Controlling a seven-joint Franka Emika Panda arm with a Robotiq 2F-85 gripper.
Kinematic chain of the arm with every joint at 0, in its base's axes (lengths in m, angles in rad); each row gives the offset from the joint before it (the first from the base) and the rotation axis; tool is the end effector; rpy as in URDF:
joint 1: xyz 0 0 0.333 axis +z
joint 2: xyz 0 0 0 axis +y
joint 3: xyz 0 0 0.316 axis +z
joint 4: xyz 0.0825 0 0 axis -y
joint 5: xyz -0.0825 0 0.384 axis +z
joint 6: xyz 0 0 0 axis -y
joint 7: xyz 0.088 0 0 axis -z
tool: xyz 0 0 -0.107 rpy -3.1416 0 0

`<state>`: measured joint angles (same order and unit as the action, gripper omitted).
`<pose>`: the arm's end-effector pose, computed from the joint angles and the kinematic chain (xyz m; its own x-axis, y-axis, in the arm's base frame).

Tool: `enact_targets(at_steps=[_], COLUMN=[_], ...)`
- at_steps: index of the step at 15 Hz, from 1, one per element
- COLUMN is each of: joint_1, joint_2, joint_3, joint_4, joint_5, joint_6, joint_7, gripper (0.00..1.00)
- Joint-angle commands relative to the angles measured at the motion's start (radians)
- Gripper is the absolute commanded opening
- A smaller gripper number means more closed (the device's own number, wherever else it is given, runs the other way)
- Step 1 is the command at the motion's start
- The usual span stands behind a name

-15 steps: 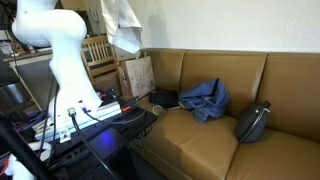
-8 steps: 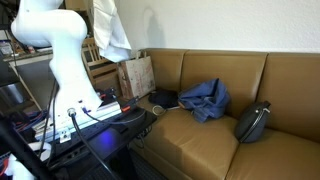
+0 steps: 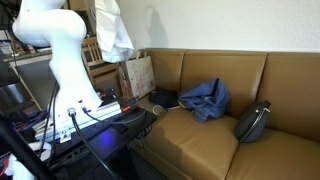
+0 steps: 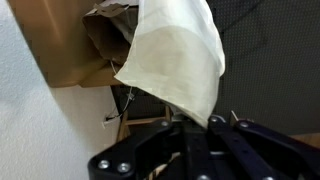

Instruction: Pick the white cloth on the couch and put it in the bag

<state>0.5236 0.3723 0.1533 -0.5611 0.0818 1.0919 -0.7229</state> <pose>0.4439 0.3300 0.8029 0.1369 0.9695 0.2035 0.9895 -0.1436 0.0185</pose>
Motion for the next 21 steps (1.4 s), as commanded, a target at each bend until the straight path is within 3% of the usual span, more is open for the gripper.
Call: enact_targets(at_steps=[1,5,9,15,18,21], joint_1=[0.043,0.066,0.094,0.121,0.132,0.099], joint_2=[0.023,0.073,0.109,0.033,-0.014,-0.068], joint_3=[-0.012,-0.023,-0.019,-0.013,-0.015,-0.009], joint_4=[-0.042,-0.175,-0.368,-0.690,-0.825,-0.944], joint_5=[-0.071,-0.187,-0.276,-0.357,-0.391,-0.346], joint_6=[-0.007,0.103,0.295,0.626,0.710,0.773], joint_7=[0.005,-0.020,0.005,0.106,0.178,0.179], gripper=[0.01,0.01,0.01,0.01,0.01,0.01])
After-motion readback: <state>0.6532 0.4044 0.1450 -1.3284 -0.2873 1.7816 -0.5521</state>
